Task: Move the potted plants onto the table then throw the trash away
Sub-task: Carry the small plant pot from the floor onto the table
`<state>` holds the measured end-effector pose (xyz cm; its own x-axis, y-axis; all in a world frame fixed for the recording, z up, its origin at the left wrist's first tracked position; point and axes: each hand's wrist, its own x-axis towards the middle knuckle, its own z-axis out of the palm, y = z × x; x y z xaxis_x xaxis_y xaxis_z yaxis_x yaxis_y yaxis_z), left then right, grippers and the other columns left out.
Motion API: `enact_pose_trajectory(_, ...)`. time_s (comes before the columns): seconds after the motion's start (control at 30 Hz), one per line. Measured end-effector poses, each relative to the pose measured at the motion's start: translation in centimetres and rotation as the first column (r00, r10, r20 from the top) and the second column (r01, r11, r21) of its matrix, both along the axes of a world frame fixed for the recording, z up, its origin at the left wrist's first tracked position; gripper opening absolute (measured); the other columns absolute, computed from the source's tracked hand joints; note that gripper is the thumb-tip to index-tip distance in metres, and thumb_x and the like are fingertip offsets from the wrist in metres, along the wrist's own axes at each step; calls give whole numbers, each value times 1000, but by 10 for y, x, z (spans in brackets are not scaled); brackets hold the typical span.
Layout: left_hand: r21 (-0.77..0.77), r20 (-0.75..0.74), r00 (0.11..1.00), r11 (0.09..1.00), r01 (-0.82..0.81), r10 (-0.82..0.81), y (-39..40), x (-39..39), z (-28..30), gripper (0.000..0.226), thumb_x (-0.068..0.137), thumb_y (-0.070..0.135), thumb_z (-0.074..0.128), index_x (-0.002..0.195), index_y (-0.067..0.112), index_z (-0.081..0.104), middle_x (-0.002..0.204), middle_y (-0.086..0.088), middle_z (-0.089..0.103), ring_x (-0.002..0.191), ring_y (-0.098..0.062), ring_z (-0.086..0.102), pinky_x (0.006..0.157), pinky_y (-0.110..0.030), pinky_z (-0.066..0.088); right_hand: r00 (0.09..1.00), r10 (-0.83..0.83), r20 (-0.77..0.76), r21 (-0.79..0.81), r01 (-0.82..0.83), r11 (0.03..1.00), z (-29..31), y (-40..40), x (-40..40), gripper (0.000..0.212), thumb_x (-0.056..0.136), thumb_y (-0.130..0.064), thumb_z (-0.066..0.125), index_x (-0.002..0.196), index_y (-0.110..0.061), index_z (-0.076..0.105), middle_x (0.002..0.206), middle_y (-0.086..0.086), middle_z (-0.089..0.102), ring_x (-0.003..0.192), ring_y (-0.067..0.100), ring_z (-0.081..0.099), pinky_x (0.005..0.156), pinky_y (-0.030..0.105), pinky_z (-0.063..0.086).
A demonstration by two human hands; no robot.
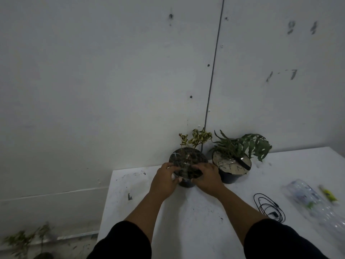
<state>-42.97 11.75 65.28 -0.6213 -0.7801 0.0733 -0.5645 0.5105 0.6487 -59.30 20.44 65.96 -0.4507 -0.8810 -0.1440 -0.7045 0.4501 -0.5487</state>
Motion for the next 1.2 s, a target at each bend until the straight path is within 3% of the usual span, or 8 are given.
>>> enact_pose_trajectory(0.23,-79,-17,999,996,38,-40,19,40,23,39,88,27,64,126,21,58,134,-3,52,124,-20,49,104,-28,39,996,-17,88,-116,28,993,19,28,34,50,68,-36,69,117,-27,61,128,8,55,126,30,46,105,41,43)
enact_pose_trajectory(0.37,-103,-13,999,994,44,-46,35,76,38,39,90,31,62,128,23,57,136,1,51,126,-16,48,105,-27,37,992,-6,125,-114,20,993,35,48,75,44,82,-17,68,124,-13,58,130,12,54,118,25,51,93,23,39)
enact_pose_trajectory(0.53,-117,7,997,990,75,-75,48,144,54,39,90,35,59,128,26,56,135,4,52,126,-15,49,105,-27,39,985,-21,169,-144,46,989,48,63,137,45,85,-22,67,127,-17,56,132,6,55,113,15,52,88,19,37)
enact_pose_trajectory(0.73,-186,56,998,982,37,-27,37,253,69,39,89,37,60,126,28,56,133,7,53,125,-14,49,103,-29,41,986,11,165,-204,23,979,56,55,238,39,85,-25,65,124,-23,57,129,4,57,114,16,52,94,27,42)
enact_pose_trajectory(0.9,-149,70,997,989,-20,31,34,326,64,40,87,36,63,125,25,58,132,2,55,121,-18,52,100,-33,44,980,98,173,-267,-49,963,49,47,324,38,86,-24,64,123,-25,57,130,1,56,107,8,49,91,20,38)
enact_pose_trajectory(1.03,-139,80,996,990,-37,48,38,361,70,39,87,35,63,125,25,58,131,3,55,122,-18,51,100,-32,44,976,164,143,-245,-126,961,56,42,361,39,86,-25,62,125,-25,56,133,1,54,121,15,50,96,23,38)
enact_pose_trajectory(1.2,-117,11,987,980,-159,162,34,410,94,40,87,37,64,124,24,60,134,-2,54,125,-21,49,104,-31,39,967,249,52,-236,-230,944,85,42,393,39,86,-27,63,124,-25,57,131,0,56,120,17,50,94,25,39)
